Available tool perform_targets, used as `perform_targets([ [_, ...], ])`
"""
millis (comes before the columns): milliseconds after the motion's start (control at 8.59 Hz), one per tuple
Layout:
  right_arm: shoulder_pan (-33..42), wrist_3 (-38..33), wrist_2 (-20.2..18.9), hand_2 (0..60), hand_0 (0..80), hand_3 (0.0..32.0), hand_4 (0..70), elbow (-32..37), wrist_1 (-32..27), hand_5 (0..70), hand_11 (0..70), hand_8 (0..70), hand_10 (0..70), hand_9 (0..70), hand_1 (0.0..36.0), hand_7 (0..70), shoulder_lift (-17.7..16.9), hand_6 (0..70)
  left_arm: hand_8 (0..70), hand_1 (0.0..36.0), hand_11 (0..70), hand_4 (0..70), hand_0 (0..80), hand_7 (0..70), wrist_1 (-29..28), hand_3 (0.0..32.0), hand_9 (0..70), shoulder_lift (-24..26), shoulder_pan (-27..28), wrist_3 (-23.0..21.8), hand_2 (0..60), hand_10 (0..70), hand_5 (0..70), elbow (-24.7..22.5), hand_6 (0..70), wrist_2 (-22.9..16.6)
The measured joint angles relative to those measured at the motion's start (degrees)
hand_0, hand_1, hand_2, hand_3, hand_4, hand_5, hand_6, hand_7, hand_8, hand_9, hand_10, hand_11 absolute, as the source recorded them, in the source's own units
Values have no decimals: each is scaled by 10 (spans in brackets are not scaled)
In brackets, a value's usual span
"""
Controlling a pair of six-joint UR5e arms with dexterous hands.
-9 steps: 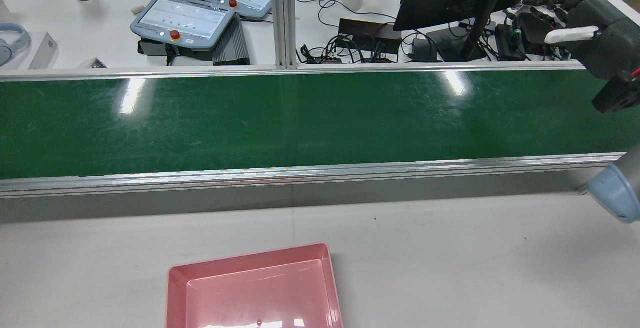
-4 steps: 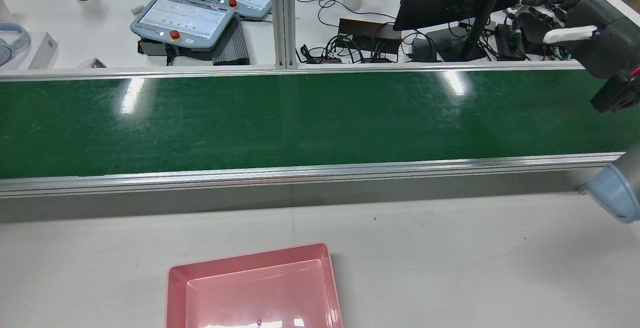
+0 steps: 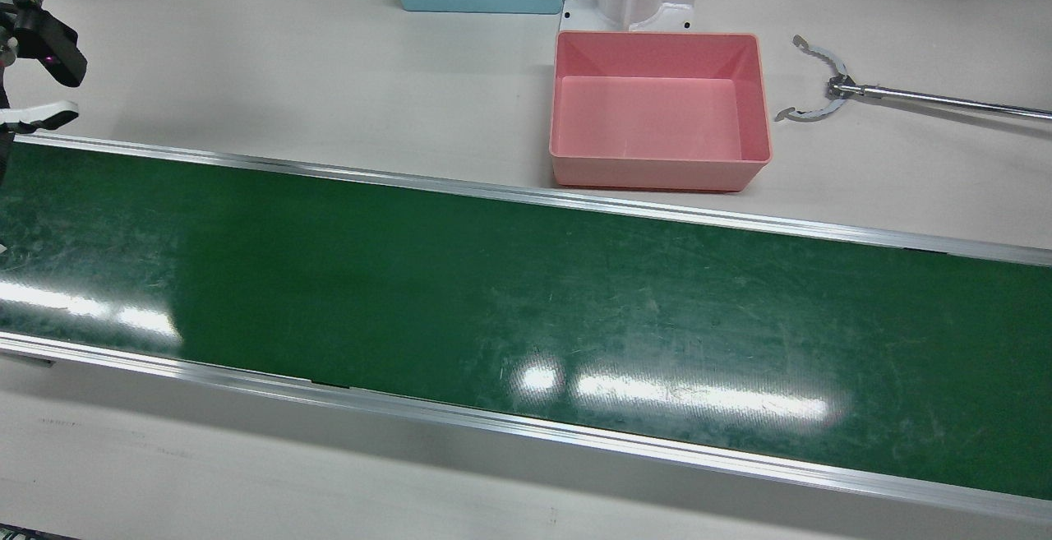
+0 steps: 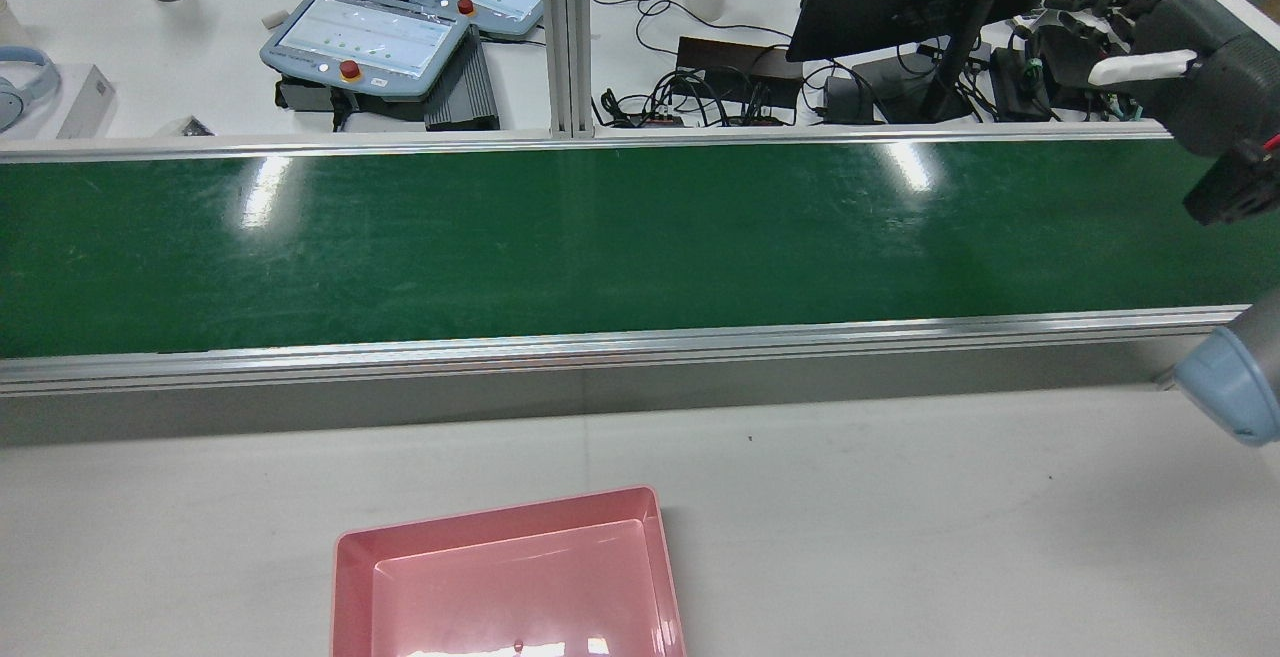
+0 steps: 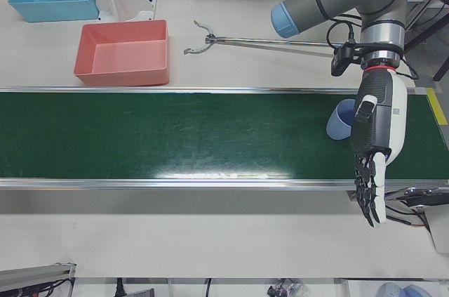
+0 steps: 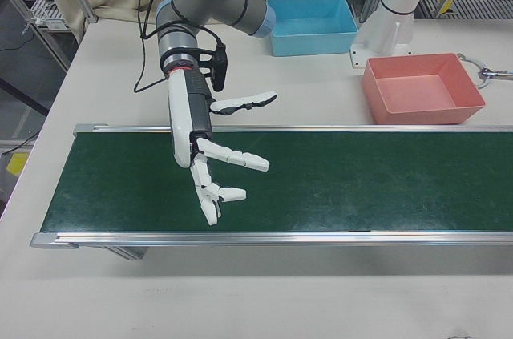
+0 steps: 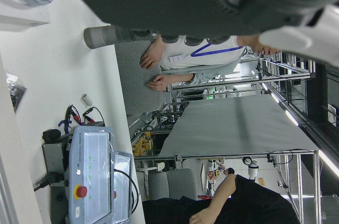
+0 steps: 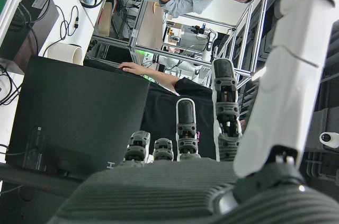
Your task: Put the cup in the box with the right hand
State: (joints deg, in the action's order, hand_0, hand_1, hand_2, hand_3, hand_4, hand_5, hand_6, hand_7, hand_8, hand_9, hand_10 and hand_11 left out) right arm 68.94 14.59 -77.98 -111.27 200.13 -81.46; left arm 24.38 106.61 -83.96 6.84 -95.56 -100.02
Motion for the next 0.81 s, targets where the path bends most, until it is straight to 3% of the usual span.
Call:
perform_targets([
  [349,-1,0,0,0,557,0,359,1,0,53,116,23,68,101,122,430,2,97,0,0,0,0,0,0,0,0,0,0,0,0,0,0,0,0,0,0],
  [815,-1,0,-1,0,558,0,338,0,1,53,109,16,64,87,122,398,5,90,0,0,0,0,0,0,0,0,0,0,1,0,0,0,0,1,0,0],
])
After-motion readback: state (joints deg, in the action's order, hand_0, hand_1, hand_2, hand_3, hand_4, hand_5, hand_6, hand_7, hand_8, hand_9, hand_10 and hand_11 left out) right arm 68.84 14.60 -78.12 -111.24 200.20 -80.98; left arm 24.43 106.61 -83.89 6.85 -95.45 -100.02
